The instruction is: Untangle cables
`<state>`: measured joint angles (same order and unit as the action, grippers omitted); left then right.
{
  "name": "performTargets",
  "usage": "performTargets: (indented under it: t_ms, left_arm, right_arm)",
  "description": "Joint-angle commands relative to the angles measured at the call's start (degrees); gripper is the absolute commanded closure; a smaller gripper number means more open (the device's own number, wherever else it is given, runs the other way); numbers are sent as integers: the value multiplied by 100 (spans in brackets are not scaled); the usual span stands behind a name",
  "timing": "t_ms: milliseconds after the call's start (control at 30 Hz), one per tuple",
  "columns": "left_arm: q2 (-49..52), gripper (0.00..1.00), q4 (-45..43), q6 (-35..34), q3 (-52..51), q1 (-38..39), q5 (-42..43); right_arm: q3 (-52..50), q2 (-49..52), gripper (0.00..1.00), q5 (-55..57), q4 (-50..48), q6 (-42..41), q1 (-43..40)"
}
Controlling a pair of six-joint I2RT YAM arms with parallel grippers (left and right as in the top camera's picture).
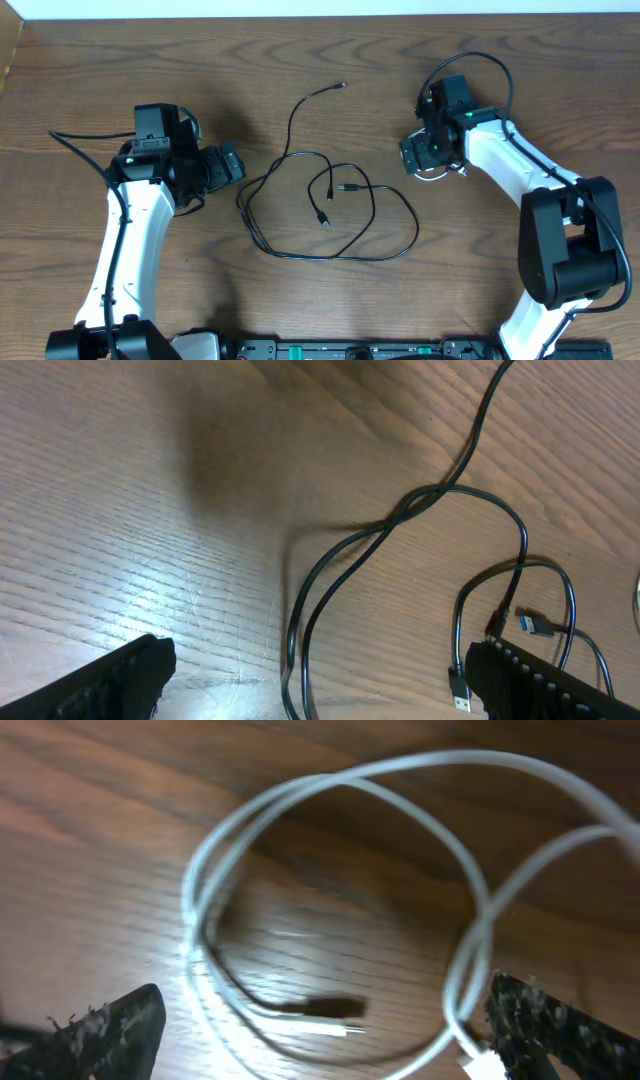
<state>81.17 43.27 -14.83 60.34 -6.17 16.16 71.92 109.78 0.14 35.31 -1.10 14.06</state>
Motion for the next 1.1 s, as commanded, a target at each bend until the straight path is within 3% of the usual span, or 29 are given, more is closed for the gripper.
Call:
performTargets:
  t_ms: [0,467,900,1067]
  left_arm:
    - [39,2,13,-9,-17,-13,-39]
    - [39,2,13,-9,-17,-13,-39]
    - [39,2,13,-9,-17,-13,-39]
    - [39,2,13,-9,-17,-13,-39]
  right_arm:
    - [-50,-79,1,485,-17,-433,17]
    - [-55,127,7,-96,-61,-575,72]
    - [-55,483,2,-118,-186,-577,72]
    - [-57,616,8,-118,-181,-616,116]
